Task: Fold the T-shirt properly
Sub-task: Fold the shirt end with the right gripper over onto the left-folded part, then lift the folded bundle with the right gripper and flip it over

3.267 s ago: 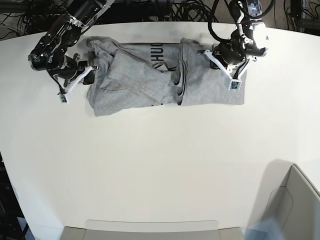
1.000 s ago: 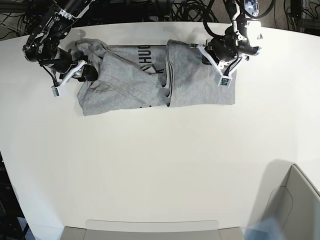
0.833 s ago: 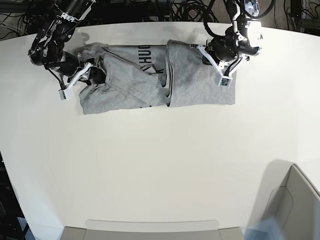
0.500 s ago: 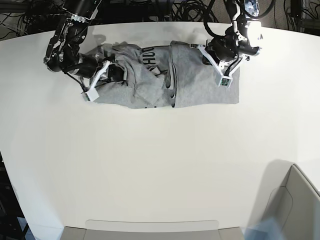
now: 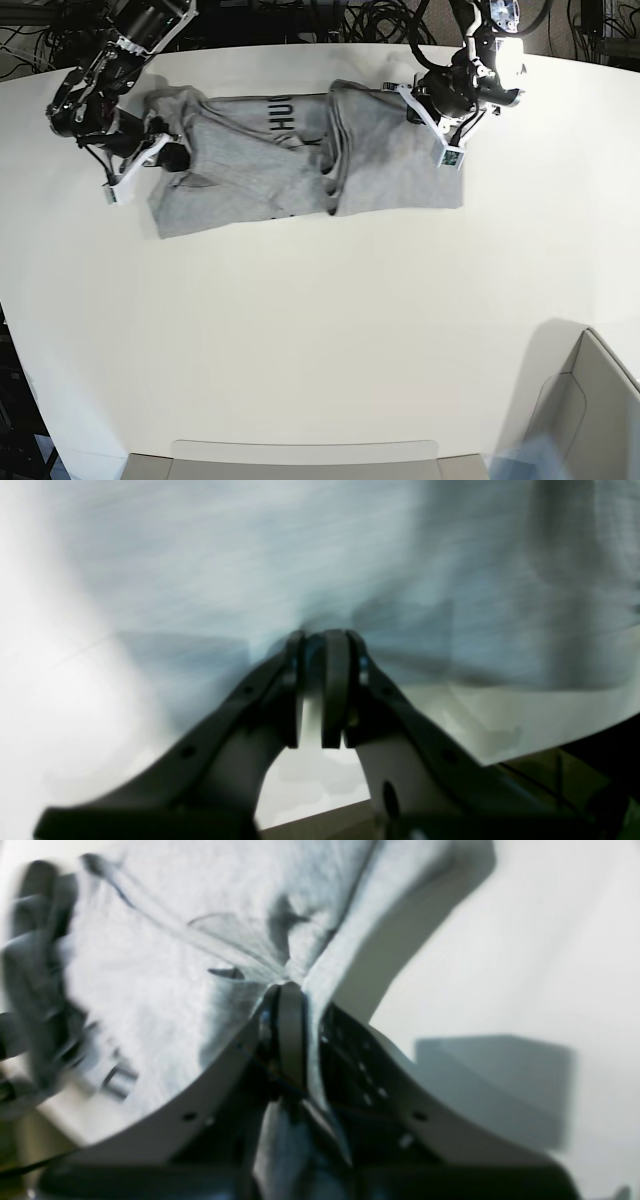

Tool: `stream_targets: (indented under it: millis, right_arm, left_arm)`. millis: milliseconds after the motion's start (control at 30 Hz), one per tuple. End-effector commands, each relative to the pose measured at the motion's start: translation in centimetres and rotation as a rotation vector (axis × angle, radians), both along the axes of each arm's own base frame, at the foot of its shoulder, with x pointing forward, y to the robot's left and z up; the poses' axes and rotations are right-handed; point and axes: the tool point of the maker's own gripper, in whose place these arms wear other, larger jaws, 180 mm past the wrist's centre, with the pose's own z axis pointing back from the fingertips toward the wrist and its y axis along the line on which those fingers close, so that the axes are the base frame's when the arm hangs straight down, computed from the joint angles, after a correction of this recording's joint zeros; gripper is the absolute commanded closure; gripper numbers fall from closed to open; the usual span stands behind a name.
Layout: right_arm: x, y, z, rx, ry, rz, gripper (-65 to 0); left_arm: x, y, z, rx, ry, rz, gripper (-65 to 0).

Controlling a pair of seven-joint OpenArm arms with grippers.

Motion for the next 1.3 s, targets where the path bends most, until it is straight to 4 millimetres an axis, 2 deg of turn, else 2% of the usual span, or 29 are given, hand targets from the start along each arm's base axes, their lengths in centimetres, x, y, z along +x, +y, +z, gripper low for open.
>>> stream_targets:
  millis: [0,100,267,333,400,500,600,667,867,1000,1100,1267]
  right_arm:
    - [0.3,-0.9,0.3,-0.049,0.004,0.023,0.0]
    - [0.8,-2.5,1.0,-0.085,-0.009,0.019,0.0]
    - [1.1,-3.8,1.7,-0.099,-0.030,-0.013,0.0]
    - [1.4,-3.9,2.4,-0.115,-0.052,-0.010,0.0]
    - [2.0,-3.3,3.9,-0.156,-0.101,0.016,0.0]
    - [2.7,-0.9,6.4,-0.192,-0.188,0.051,0.0]
    - [3.2,2.3,9.1,-0.220,-0.283,0.107,0.0]
    - [3.2,4.2,10.3,-0.219,-0.323,0.141,0.0]
    - [2.8,9.2,11.8,-0.203,-0.386,0.283,0.0]
    - [2.3,13.1,12.1,-0.168,-0.411,0.405,0.0]
    - [0.9,17.4,12.1,-0.115,-0.418,0.534,0.0]
    - [-0.9,24.8,14.2,0.100,-0.438,0.569,0.0]
  left_arm:
    - [0.5,0.1,0.6,0.003,-0.030,0.001,-6.2]
    - [0.5,0.0,0.6,0.001,-0.030,-0.002,-6.2]
    - [0.1,0.3,0.5,0.004,-0.019,0.003,-6.2]
    - [0.0,0.9,0.4,0.023,-0.018,-0.003,-6.2]
    - [0.0,1.3,0.5,0.033,-0.021,-0.007,-6.2]
    - [0.1,2.5,0.5,0.049,-0.022,0.026,-6.2]
    - [0.2,4.2,0.7,0.069,-0.027,0.074,-6.3]
    - [0.2,5.5,0.8,0.092,-0.028,0.097,-6.4]
    - [0.3,7.3,0.9,0.139,-0.029,0.091,-6.4]
    - [0.3,7.4,0.9,0.140,-0.030,0.092,-6.4]
    - [0.2,7.4,0.7,0.139,-0.022,0.093,-6.4]
    - [-0.7,8.3,0.1,0.159,0.010,0.088,-6.4]
